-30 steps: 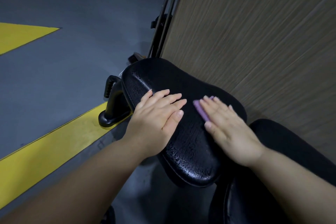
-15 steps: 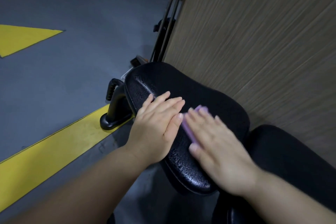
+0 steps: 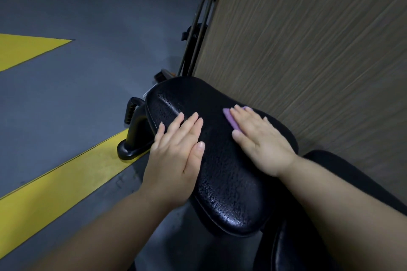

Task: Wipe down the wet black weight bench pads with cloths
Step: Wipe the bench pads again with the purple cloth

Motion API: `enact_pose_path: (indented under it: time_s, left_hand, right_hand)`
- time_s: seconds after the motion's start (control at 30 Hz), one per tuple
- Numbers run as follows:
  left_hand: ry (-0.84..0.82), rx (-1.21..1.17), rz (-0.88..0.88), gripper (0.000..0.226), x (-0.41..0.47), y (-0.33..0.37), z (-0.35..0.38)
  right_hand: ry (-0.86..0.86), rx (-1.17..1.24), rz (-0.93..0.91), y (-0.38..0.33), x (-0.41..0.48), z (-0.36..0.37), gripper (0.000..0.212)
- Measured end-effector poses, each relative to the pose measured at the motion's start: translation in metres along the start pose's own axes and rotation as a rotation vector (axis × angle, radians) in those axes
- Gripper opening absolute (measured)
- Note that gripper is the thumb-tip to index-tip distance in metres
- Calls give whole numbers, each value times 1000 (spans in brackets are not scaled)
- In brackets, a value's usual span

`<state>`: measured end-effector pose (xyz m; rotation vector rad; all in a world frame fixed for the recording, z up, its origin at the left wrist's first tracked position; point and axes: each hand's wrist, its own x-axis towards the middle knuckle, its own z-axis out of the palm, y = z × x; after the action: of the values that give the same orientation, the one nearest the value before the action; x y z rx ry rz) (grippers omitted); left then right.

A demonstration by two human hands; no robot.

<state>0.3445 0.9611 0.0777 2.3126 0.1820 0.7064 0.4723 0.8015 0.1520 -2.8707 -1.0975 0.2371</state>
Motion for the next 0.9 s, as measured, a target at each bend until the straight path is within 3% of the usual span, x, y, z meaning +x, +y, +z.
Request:
enact_pose_path:
  time_s: [0.13, 0.23, 0.37, 0.6, 0.77, 0.9]
  left_hand:
    - [-8, -18, 0, 59, 0, 0, 0]
    - [-4, -28, -8, 60, 0, -1, 0]
    - [12, -24, -37, 63, -2, -2, 2]
    - [45, -57, -118, 68, -7, -5, 7]
    - [42, -99, -131, 64, -10, -8, 8]
    - [45, -109, -131, 66, -13, -10, 8]
  right_hand:
    - [47, 83, 186, 19, 36, -5, 56]
    - [56, 73, 225, 14, 41, -4, 56]
    - [37, 16, 138, -3, 22, -3, 59]
    - [-3, -68, -211, -59, -34, 10, 73]
    - [-22, -75, -234, -54, -21, 8, 70]
    - [-30, -28, -69, -31, 21, -3, 57]
